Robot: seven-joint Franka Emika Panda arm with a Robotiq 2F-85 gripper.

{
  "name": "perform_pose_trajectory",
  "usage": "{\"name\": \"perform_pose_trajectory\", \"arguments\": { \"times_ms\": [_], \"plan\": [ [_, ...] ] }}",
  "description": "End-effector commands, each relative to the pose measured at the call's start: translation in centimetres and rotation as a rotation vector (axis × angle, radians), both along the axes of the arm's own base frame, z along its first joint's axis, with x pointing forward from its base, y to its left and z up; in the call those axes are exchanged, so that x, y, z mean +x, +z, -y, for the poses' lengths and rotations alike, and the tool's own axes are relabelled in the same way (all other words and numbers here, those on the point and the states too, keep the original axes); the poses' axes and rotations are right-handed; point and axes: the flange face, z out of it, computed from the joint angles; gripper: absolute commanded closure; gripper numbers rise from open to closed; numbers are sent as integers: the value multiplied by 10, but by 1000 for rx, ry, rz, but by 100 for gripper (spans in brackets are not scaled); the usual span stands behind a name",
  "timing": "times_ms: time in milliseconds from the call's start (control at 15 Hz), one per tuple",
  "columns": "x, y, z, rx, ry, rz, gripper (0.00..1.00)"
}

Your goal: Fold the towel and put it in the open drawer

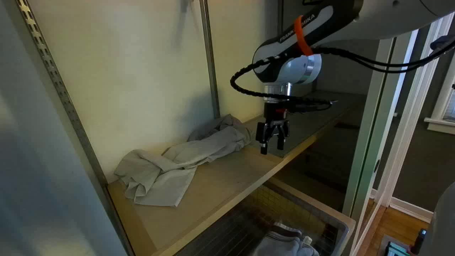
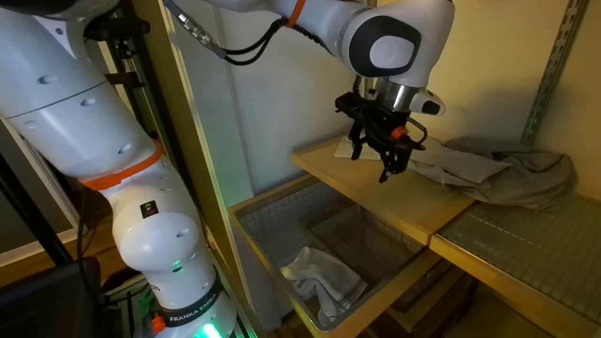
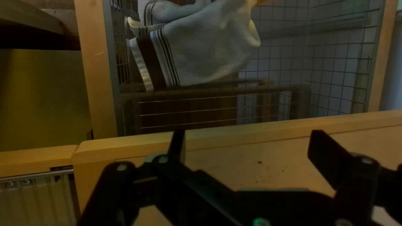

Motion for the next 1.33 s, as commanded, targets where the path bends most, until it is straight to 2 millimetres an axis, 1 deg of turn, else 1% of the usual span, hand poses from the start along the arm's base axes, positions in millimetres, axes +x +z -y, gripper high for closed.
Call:
{"name": "perform_pose_trajectory", "arguments": {
  "times_ms": [0,267,333,400,533,733,933,1133,1267],
  "plan": [
    [0,0,0,0,0,-1,0],
    [0,0,0,0,0,-1,0],
    [11,-6,-5,-35,-57,3,0],
    [18,-9,-7,-39,-98,11,0],
    [39,-18,-18,-79,-223,22,0],
    [72,-34,-46,-120,-382,15,0],
    [107,-48,-64,-127,-547,42,0],
    [139,-67,-70,-114,-706,86,0],
    [153,-77,-71,-86,-811,108,0]
  ]
}}
